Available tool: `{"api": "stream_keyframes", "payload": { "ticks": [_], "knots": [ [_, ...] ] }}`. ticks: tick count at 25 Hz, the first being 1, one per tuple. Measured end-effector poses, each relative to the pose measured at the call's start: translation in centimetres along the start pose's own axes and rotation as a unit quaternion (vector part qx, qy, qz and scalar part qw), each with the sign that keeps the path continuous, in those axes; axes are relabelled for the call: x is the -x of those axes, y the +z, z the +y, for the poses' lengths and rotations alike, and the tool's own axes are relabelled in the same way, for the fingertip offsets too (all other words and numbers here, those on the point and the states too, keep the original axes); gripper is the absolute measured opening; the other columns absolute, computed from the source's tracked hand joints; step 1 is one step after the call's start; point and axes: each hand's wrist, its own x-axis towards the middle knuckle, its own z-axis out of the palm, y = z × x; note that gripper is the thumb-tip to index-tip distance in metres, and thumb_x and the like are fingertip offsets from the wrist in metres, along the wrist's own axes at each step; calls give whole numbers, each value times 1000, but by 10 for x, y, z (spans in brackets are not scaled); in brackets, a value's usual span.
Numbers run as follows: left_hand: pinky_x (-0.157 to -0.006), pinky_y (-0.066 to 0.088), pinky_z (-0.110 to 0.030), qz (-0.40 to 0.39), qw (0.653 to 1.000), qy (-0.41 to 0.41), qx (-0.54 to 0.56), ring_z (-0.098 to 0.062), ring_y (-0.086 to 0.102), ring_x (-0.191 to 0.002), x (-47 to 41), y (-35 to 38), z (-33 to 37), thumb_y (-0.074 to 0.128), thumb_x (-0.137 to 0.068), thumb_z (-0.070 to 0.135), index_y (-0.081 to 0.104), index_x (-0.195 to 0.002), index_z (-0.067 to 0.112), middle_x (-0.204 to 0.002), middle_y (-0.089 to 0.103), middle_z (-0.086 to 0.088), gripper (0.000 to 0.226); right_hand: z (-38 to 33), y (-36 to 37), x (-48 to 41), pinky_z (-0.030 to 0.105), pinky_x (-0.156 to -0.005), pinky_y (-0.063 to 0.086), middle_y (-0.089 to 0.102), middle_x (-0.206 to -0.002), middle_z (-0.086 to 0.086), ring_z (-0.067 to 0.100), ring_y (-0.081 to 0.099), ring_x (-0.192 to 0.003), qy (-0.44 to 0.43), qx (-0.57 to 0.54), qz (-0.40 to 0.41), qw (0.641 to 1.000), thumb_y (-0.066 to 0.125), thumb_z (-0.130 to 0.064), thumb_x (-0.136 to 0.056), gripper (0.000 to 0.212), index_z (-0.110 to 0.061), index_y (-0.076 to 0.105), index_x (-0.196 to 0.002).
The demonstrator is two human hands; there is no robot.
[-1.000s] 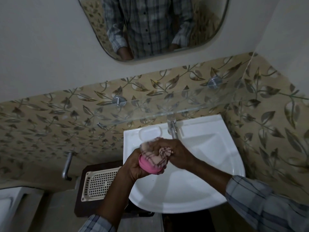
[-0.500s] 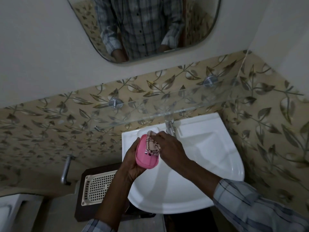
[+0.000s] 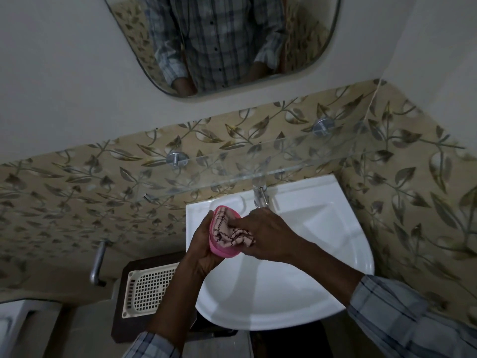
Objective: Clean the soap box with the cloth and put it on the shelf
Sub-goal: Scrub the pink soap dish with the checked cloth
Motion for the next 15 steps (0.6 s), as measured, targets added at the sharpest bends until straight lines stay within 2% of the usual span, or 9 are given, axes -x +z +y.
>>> {"api": "stream_keyframes", "payload": {
  "ticks": [1,3,5,8,10,11,12,14,15],
  "knots": [
    [-73,63,-49,8,1000,1,-11,-36,72,-91,-1,-1,0,44,-96,53,67,-115,0,-108,71,-24,61,-7,0,1,36,-81,53,74,-98,5,28,66,-91,35,2,-27,999,73,-37,-74,46,-25,64,-117],
    [-69,63,-45,21,998,12,-50,-34,74,-89,-4,-1,-2,42,-98,56,74,-109,3,-104,75,-21,62,-19,4,1,38,-76,58,73,-95,1,26,68,-89,175,-131,-24,975,72,-33,-70,32,-21,60,-98],
    [-75,62,-45,24,994,27,-106,-34,74,-97,-2,6,-4,43,-97,58,76,-110,8,-111,75,-20,61,-18,8,-4,41,-78,61,74,-95,4,24,71,-89,324,-345,12,881,78,-26,-68,34,-14,66,-97],
    [-92,55,-51,53,983,24,-172,-38,65,-114,-1,6,-7,41,-97,62,62,-131,12,-124,68,-21,65,-4,10,-4,52,-82,60,77,-98,18,34,75,-90,420,-543,37,726,82,-12,-75,34,-6,72,-107],
    [-83,55,-48,75,988,21,-131,-34,65,-103,1,1,-1,42,-97,60,53,-140,8,-116,68,-21,69,6,11,3,54,-75,61,76,-95,26,39,75,-86,440,-636,55,631,70,5,-82,26,2,71,-108],
    [-78,54,-45,88,991,21,-102,-31,64,-94,3,-3,4,44,-97,59,50,-142,6,-108,67,-20,70,13,12,6,50,-70,62,76,-92,25,39,75,-82,434,-660,69,610,67,8,-84,24,2,71,-107],
    [-75,52,-44,95,992,12,-85,-30,62,-87,5,-8,8,46,-96,58,49,-142,4,-102,65,-19,72,20,11,8,45,-68,62,77,-91,21,37,75,-82,413,-649,95,632,67,6,-85,24,0,71,-107],
    [-75,51,-44,80,993,-43,-77,-32,61,-83,9,-8,9,51,-93,58,53,-136,1,-98,64,-21,71,35,9,9,32,-70,59,77,-91,3,25,73,-84,349,-407,163,828,75,-7,-82,26,-10,69,-107],
    [-76,51,-44,59,993,-73,-69,-33,62,-82,10,-4,7,53,-92,57,58,-129,2,-96,65,-22,67,34,10,9,29,-71,56,74,-95,-1,21,69,-86,300,-263,204,894,77,-10,-80,30,-12,66,-108]
  ]
}}
